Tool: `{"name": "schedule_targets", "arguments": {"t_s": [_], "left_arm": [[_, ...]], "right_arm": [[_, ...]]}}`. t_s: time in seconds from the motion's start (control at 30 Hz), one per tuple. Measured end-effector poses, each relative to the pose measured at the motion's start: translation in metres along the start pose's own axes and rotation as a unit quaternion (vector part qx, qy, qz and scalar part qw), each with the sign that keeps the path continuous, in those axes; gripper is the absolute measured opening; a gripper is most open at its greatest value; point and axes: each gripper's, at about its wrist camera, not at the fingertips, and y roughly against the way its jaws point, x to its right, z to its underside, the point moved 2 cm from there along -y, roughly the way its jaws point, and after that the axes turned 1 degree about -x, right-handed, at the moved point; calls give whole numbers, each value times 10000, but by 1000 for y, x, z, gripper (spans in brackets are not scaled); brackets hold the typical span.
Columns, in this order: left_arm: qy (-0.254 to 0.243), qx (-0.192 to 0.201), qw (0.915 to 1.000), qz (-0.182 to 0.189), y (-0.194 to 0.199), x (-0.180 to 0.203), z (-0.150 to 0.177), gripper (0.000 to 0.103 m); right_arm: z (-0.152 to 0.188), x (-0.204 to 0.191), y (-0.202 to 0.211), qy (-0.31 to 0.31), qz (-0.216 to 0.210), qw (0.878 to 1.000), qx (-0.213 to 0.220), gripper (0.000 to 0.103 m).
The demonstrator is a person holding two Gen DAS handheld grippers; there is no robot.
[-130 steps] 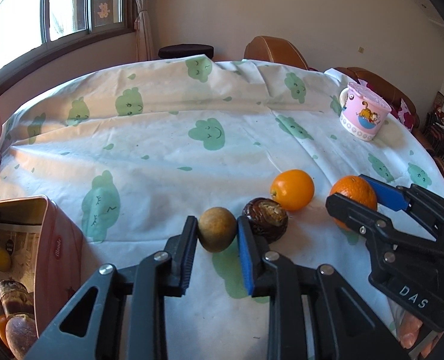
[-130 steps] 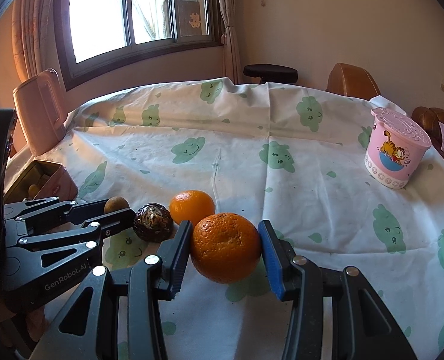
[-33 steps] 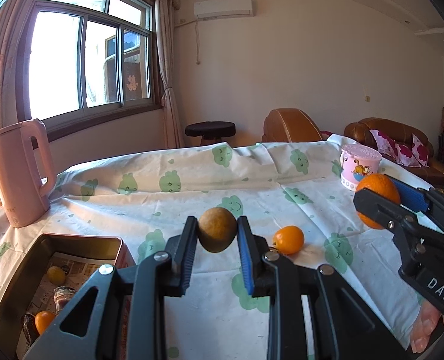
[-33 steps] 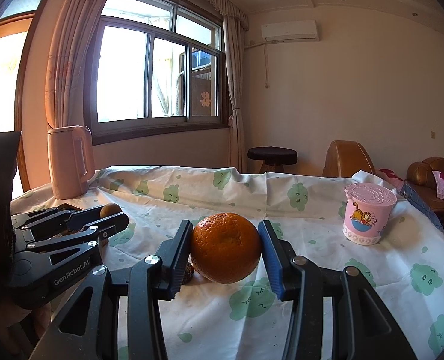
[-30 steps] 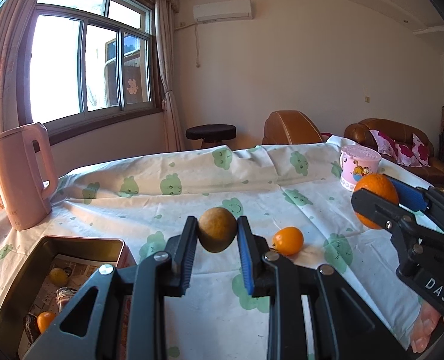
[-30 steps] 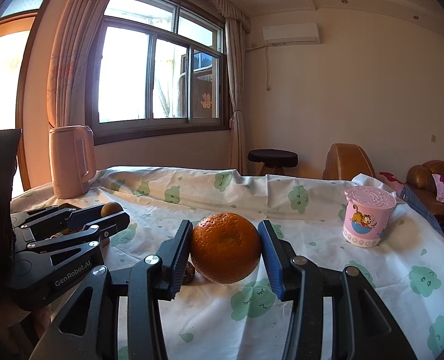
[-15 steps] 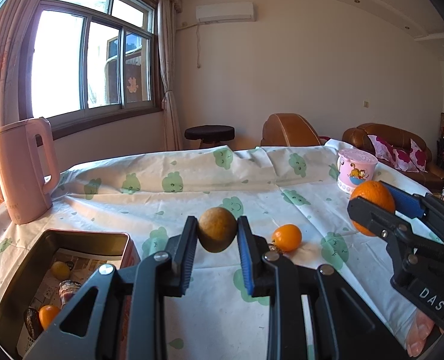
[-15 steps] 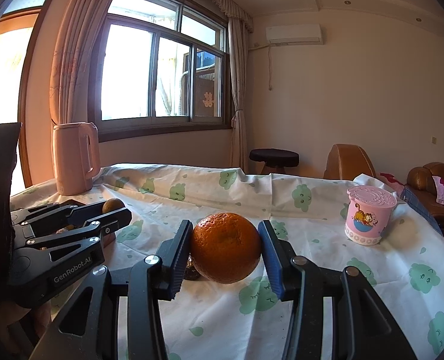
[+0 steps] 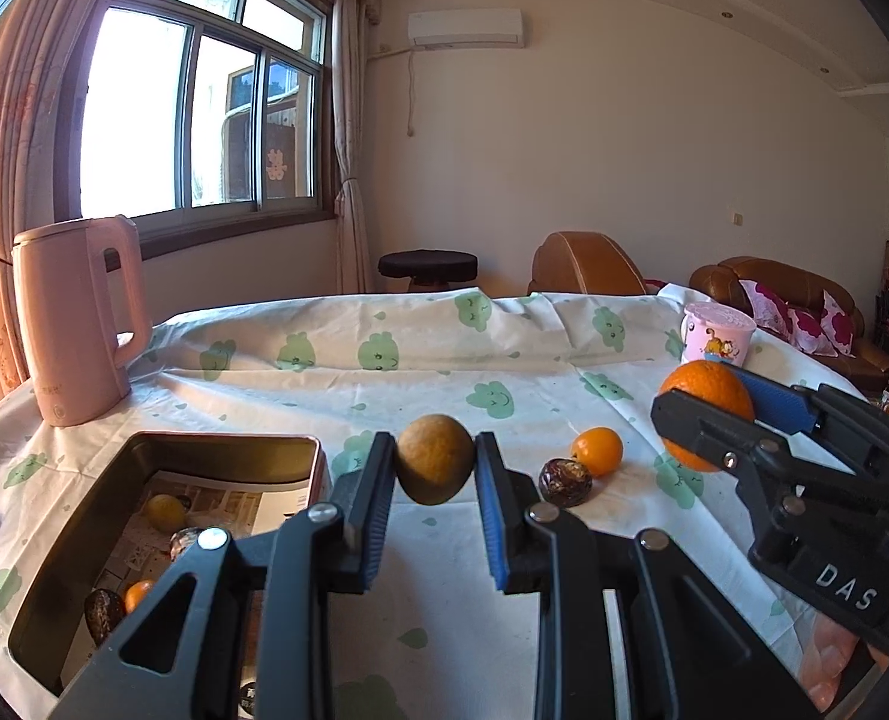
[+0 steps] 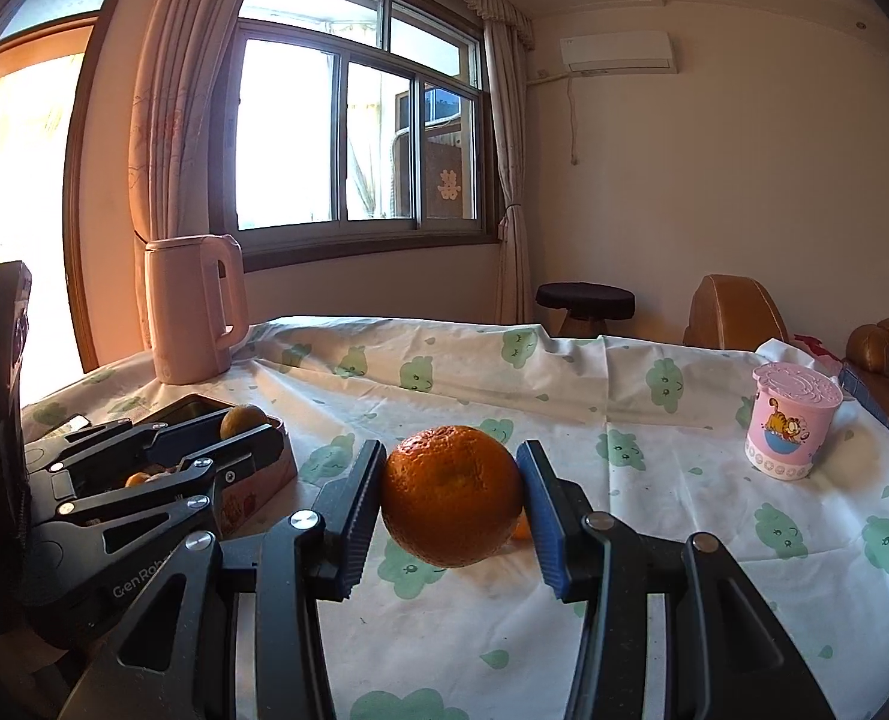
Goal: Organize fruits
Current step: 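Hold the orange in the right gripper while the left holds the tan fruit above the table, then carry the large orange toward the tin with the right gripper while the left carries the tan fruit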
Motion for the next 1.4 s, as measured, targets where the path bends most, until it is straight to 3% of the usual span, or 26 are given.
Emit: {"name": "schedule_targets", "arguments": {"t_s": [0.77, 1.4], "left_arm": [[344, -51, 9979, -540, 41, -80, 14, 28], [540, -185, 9943, -902, 53, -125, 27, 28]], "right_arm": [[-16, -91, -10, 296, -991, 9946, -32, 47], [-8, -141, -24, 621, -1365, 9885, -191, 47]]}}
